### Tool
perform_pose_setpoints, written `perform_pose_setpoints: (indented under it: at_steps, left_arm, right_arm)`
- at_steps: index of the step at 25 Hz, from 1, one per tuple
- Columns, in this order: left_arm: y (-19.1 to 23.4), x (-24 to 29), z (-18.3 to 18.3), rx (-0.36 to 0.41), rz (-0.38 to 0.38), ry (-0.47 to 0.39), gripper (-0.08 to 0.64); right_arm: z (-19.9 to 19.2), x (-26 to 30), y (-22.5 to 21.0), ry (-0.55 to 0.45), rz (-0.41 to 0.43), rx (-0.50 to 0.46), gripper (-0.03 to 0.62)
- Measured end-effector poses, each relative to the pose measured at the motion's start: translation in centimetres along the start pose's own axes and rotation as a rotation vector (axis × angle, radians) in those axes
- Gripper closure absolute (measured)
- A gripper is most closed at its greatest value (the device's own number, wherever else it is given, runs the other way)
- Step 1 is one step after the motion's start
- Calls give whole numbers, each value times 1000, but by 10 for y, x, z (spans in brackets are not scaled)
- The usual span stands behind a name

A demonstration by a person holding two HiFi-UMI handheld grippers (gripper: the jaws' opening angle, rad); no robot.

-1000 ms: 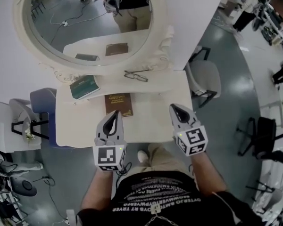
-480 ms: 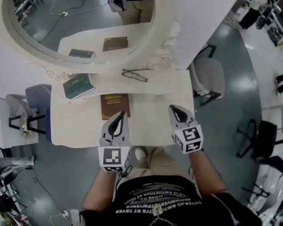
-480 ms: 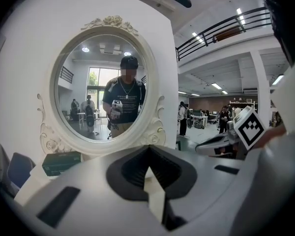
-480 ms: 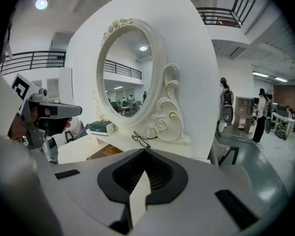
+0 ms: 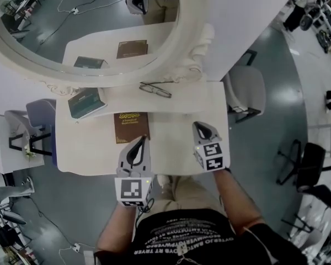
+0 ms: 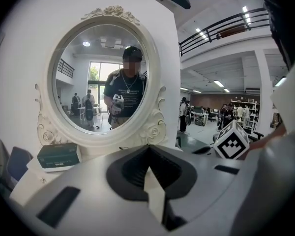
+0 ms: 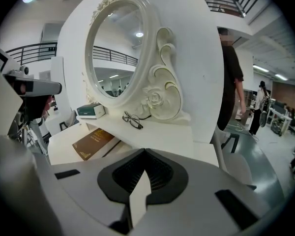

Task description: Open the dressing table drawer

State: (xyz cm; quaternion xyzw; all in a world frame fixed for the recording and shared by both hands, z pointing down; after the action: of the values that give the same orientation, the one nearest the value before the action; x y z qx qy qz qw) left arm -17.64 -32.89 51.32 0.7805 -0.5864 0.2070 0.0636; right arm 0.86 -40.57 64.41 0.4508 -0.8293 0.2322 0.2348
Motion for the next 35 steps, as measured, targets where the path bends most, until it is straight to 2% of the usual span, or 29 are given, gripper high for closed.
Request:
perform_pose_setpoints:
  at_steps: [7, 12, 14, 15, 20, 24, 27, 30, 35]
  left_arm:
    - [11, 4, -16, -25, 22, 35, 558]
    - [11, 7, -23, -86, 33, 51, 558]
    - [11, 7, -27, -80, 29, 64, 558]
    - [11, 7, -29, -77, 28, 68, 558]
    - [10, 7, -36, -96, 29, 82, 558]
    - [10, 3, -43, -55, 25, 84, 558]
    - [9, 0, -43, -86, 31, 94, 558]
    - [10, -3, -46, -52, 26, 91, 558]
    - [10, -10, -43, -92, 38, 90, 558]
  right_arm:
    - [-21, 41, -10, 60, -5, 34, 600]
    - [-32, 57, -16, 102, -22, 79, 596]
    - [-37, 64, -18, 114, -21, 103, 520]
    - [-39, 66, -19, 122, -19, 112, 508]
    - [-50, 84, -24, 163, -27, 131, 502]
    - [-50, 96, -24, 175, -26, 154, 499]
    - [-50, 104, -25, 187, -33, 169, 500]
    - [-50, 108, -26, 203, -52, 178, 503]
    - [-50, 107, -24, 187, -76, 158, 506]
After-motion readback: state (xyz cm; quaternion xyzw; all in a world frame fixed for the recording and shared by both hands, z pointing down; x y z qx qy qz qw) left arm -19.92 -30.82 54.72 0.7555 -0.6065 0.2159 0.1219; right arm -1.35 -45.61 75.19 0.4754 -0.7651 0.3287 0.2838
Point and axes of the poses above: the fingertips, and each gripper's own axes: x forward along the fingers, y to its left, z out of its top, the point moved 2 cm from there along -x, backward along the fingers, and after that the axes turned 9 degrees about x, right-handed, at the moved point
